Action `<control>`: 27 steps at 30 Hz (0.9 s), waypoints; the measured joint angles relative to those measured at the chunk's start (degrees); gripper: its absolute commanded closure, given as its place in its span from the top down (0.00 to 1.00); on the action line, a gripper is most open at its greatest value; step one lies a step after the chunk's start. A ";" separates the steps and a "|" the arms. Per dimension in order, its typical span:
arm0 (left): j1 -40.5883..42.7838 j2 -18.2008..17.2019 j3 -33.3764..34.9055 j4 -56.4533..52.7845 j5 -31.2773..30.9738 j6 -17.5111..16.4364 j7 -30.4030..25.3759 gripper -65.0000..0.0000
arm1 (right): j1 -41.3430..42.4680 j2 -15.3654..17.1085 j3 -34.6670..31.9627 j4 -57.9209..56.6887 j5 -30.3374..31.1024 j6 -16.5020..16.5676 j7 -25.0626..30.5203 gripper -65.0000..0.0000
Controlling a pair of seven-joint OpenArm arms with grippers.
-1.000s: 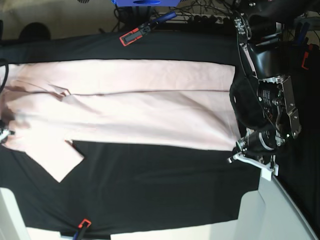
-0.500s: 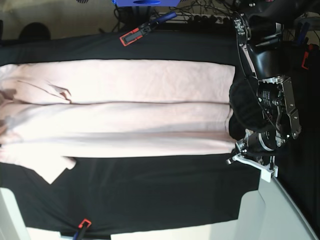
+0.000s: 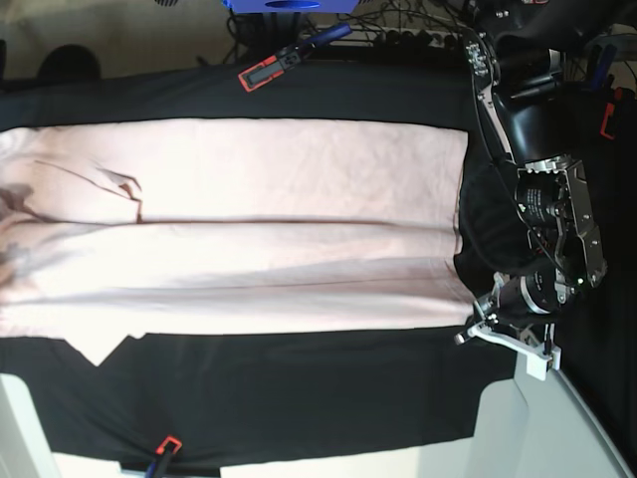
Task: Fold the T-shirt properly
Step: 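Pull the grasped edge away from the shoulder edge with the left gripper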
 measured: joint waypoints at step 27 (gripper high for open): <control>-2.84 0.15 0.00 3.61 0.00 -0.17 0.04 0.00 | -0.83 -0.13 2.25 4.55 0.00 0.22 1.49 0.00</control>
